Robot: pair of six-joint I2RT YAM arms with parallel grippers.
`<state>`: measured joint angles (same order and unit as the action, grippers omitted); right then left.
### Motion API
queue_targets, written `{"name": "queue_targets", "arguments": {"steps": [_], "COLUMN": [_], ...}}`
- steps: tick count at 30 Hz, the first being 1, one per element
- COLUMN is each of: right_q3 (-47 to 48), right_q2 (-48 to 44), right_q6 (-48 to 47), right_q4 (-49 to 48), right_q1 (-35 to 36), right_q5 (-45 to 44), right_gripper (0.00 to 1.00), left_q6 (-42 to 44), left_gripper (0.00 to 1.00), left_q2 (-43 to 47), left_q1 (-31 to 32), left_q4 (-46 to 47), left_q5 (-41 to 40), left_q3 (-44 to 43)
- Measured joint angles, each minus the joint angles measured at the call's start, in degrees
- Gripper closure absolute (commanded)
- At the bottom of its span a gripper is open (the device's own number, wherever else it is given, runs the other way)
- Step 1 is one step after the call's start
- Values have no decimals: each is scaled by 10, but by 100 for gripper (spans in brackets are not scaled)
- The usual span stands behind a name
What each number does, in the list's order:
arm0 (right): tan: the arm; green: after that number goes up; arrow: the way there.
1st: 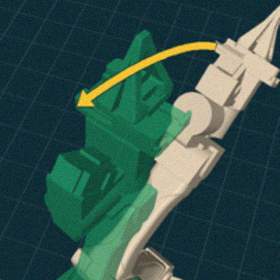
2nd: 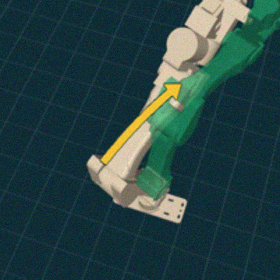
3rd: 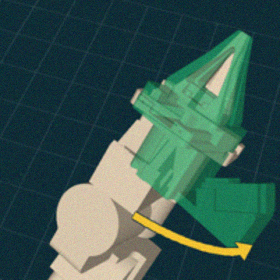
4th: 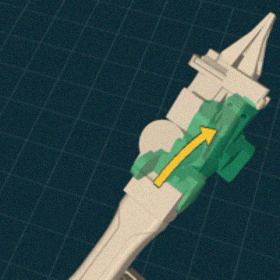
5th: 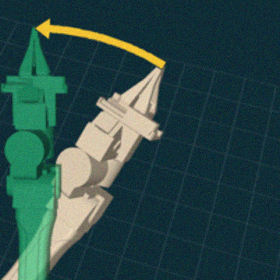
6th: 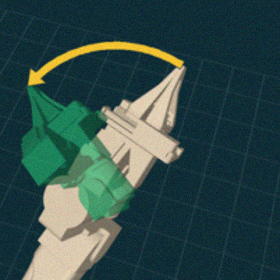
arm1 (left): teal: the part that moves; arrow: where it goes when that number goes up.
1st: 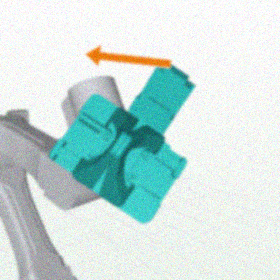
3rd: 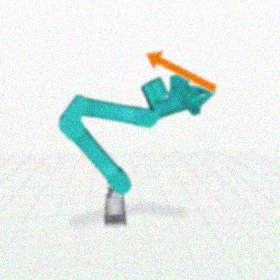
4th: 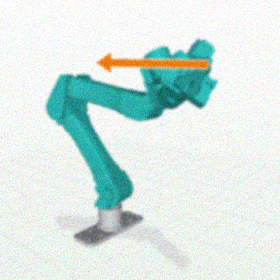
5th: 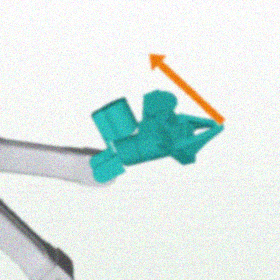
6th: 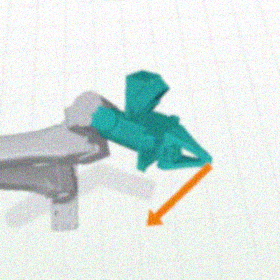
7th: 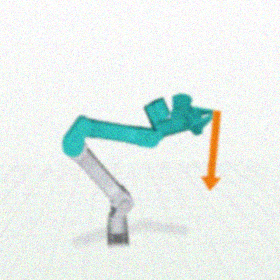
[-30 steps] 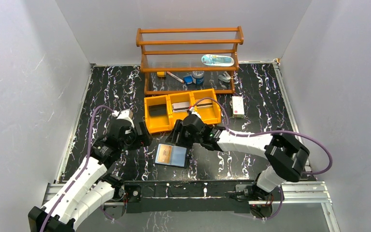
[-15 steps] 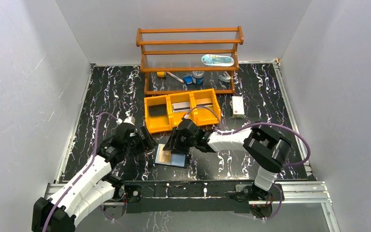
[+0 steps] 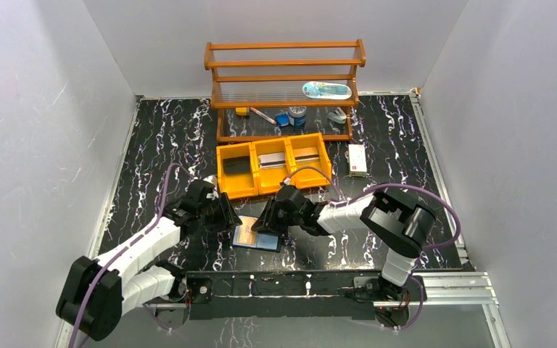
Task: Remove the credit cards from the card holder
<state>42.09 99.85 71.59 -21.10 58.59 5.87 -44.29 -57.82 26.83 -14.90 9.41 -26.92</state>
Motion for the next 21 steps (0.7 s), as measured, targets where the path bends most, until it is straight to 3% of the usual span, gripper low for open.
{"name": "queue_targets", "arguments": {"steps": [11, 21], "right_q3": [-7, -7], "right_q2": [-3, -12], "right_q6": [-7, -35], "right_q4": [-9, 2], "right_q1": [0, 3], "right_q5": [-3, -6], "right_gripper": [59, 70], "left_q6": [34, 38], "left_gripper": [74, 78], "left_q2": [-72, -70], "left_q1": [5, 7], "left_q4": [33, 52], "left_q5": [60, 81], "left_q3": [0, 19]}}
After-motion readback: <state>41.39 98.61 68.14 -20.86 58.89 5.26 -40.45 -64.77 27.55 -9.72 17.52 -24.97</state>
